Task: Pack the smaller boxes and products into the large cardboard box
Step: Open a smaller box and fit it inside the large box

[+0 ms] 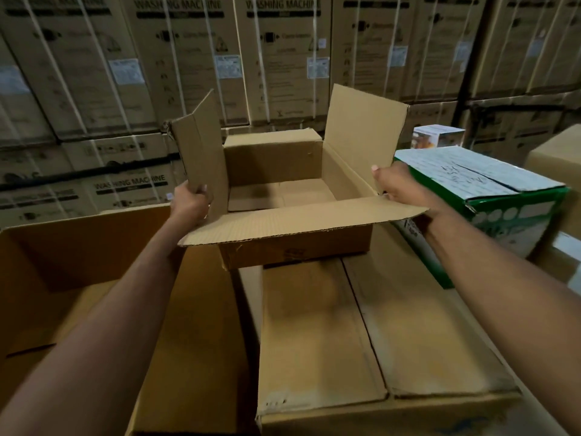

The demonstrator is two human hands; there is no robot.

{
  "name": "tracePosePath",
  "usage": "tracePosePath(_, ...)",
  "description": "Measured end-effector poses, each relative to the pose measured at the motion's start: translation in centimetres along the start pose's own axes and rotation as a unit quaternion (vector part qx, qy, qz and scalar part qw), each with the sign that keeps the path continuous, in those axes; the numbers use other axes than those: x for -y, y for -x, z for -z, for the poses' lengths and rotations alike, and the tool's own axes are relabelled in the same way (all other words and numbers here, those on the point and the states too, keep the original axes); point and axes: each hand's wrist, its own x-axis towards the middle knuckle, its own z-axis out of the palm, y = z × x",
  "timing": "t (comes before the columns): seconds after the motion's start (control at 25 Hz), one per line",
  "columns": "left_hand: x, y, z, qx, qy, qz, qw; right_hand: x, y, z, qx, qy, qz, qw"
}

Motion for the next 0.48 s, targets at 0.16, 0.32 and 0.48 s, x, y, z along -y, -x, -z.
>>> tracePosePath(0.16,-0.4,-4.3,-1.7,-0.047,-0.022,-0.014,0.999,2.0,-4.9,-3.6,0.037,0.014,0.02,0.999)
tracePosePath(0.32,-0.5,-9.0,-3.6,-0.061,-0.034,-0.025,0.997,3.0,-9.4,-6.9,0.051,-0.001,0.041,0.998)
tracePosePath(0.48,-0.1,-13.3,-6.5,-0.052,-0.043,-0.024,0.997,2.6,-14.2,-9.5,0.072,-0.006,0.033,0.997)
